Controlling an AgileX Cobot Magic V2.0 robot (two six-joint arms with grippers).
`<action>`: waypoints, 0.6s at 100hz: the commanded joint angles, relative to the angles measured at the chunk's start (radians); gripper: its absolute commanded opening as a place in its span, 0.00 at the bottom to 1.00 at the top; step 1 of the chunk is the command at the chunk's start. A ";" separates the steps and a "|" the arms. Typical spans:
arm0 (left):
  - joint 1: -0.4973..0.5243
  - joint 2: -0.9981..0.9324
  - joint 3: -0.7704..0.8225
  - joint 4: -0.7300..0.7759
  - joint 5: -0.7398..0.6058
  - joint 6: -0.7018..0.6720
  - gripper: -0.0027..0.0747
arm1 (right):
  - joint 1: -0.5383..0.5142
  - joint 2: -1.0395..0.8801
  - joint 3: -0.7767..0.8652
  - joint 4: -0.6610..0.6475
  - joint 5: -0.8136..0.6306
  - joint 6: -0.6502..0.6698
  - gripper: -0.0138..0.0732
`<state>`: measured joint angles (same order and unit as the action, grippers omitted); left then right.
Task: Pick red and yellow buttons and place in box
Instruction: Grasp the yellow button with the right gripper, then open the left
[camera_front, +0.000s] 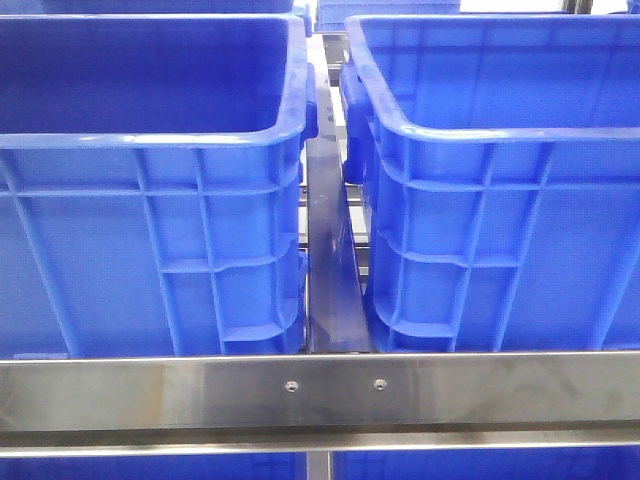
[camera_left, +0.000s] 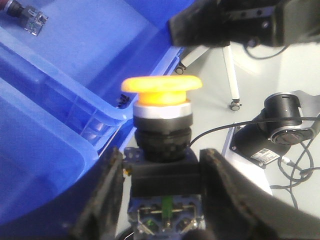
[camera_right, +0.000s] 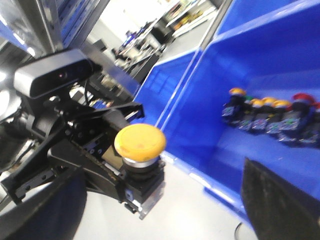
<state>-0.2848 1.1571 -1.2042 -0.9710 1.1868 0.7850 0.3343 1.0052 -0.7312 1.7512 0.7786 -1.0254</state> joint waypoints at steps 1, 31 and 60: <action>-0.008 -0.021 -0.025 -0.077 -0.021 0.003 0.08 | 0.043 0.031 -0.056 0.097 0.010 -0.042 0.90; -0.008 -0.021 -0.025 -0.077 -0.019 0.009 0.08 | 0.134 0.151 -0.155 0.097 -0.001 -0.042 0.90; -0.008 -0.021 -0.025 -0.077 -0.019 0.010 0.08 | 0.180 0.199 -0.211 0.097 -0.007 -0.043 0.90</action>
<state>-0.2852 1.1571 -1.2042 -0.9710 1.1868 0.7911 0.5068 1.2104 -0.8948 1.7775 0.7457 -1.0516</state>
